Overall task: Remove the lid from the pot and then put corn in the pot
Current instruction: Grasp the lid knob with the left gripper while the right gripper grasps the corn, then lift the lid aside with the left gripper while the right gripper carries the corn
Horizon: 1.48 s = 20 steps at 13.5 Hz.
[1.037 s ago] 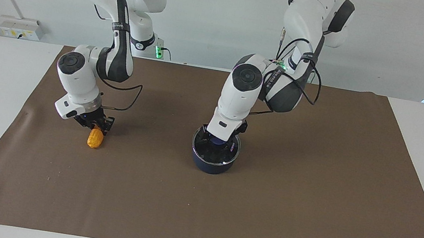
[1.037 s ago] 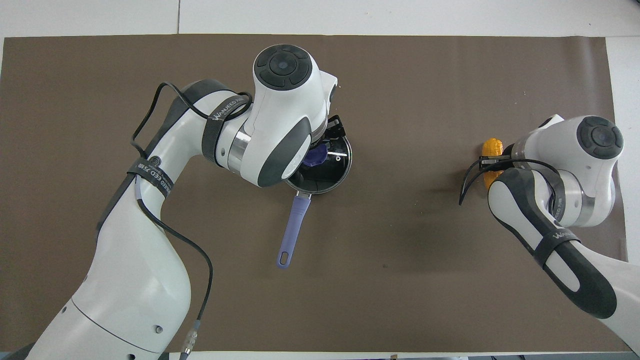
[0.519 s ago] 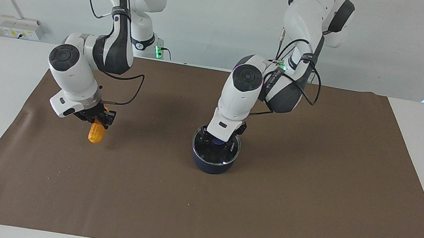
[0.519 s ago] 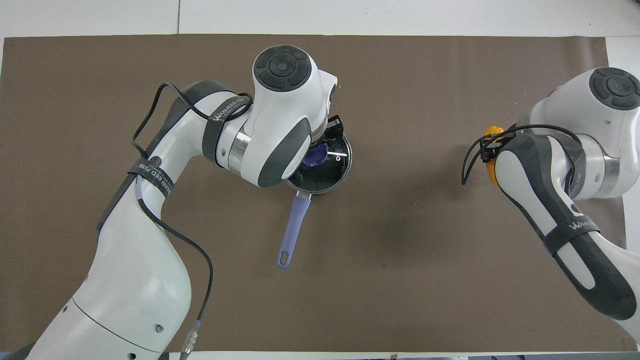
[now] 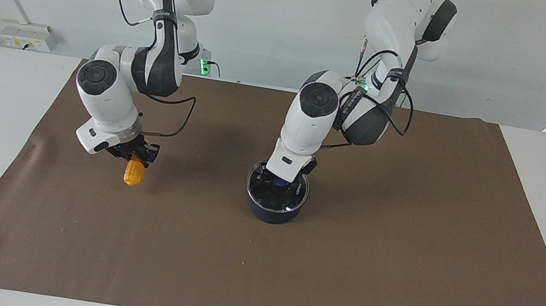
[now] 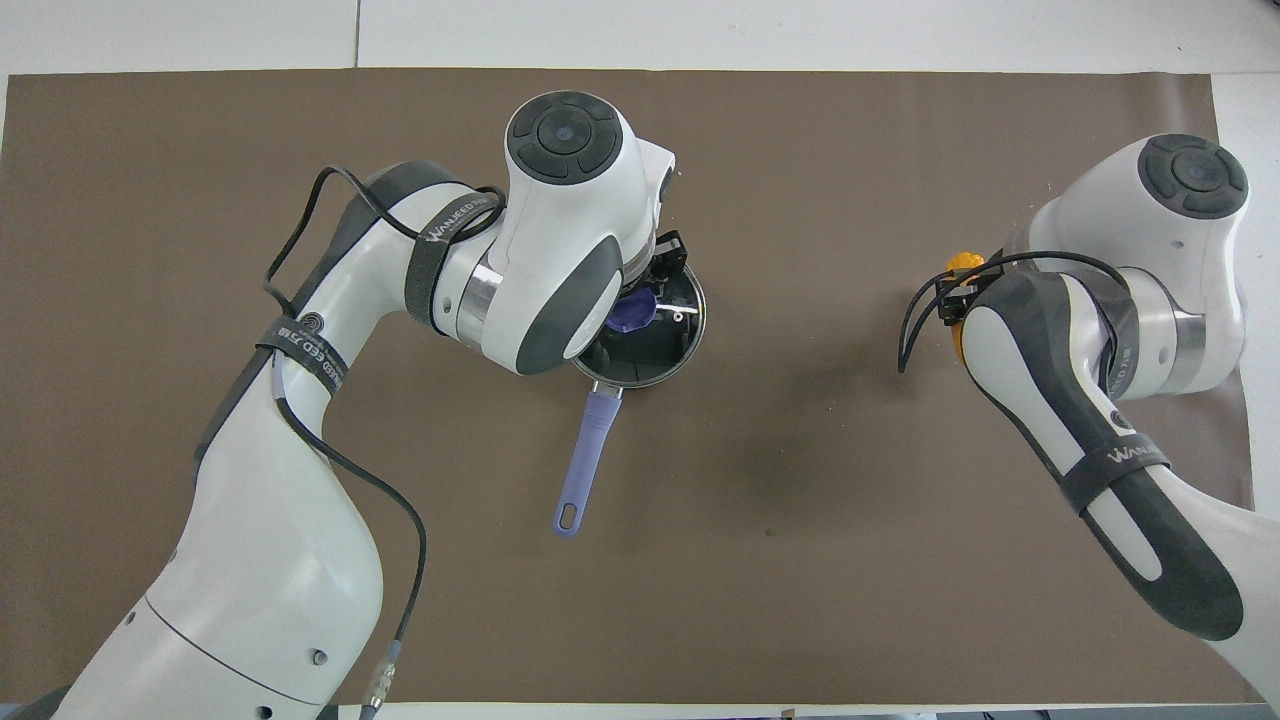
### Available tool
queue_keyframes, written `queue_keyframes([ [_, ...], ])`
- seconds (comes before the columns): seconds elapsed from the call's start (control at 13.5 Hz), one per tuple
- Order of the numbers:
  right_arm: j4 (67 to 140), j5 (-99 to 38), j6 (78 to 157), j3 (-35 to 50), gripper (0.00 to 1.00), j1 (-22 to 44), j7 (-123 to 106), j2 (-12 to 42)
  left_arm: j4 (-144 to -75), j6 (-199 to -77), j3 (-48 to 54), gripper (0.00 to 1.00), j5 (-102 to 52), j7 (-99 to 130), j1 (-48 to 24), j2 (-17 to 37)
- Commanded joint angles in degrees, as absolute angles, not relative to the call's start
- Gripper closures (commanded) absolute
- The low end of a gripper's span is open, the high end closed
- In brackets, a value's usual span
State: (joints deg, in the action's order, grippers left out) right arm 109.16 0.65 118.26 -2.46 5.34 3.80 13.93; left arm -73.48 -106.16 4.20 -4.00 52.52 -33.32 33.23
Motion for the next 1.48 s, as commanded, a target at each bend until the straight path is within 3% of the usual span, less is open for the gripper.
queue_keyframes([
  [0.0,108.02,-0.09,118.56,-2.11,1.00,5.01,4.22,14.68,-74.71,-106.88,3.43,0.70,-3.08,53.53,-34.19,32.52],
  [0.15,108.02,-0.09,118.56,-2.11,1.00,5.10,4.22,14.76,-74.36,-106.44,3.51,0.97,-3.43,53.53,-34.19,32.17],
  [0.22,107.93,-0.17,118.65,-2.11,1.00,5.71,4.22,14.77,-74.27,-105.65,3.52,1.00,-3.60,53.44,-34.02,31.82],
  [0.59,103.20,-1.76,115.68,-1.85,1.00,8.95,5.44,14.77,-74.09,-99.68,3.26,1.00,-3.78,52.83,-32.96,25.41],
  [0.74,97.42,-3.33,112.09,-1.67,1.00,12.11,11.48,15.81,-74.09,-96.52,3.78,1.00,-3.69,51.69,-29.20,22.60],
  [0.89,86.27,-4.13,107.77,-1.67,1.00,17.90,20.17,20.20,-74.44,-93.96,3.08,1.00,-3.78,42.33,-26.64,19.97],
  [1.11,78.87,-4.13,107.05,1.30,1.00,22.84,30.56,25.55,-76.19,-90.09,2.90,1.00,-3.78,24.67,-17.26,18.64],
  [1.26,69.83,-4.13,107.31,1.67,1.00,26.96,38.90,32.84,-81.10,-91.92,2.90,1.00,-3.69,14.64,-11.36,16.62],
  [1.41,68.81,-3.78,112.11,1.67,1.00,29.87,42.26,36.38,-89.86,-99.19,2.90,1.00,-3.69,6.27,-4.95,13.12],
])
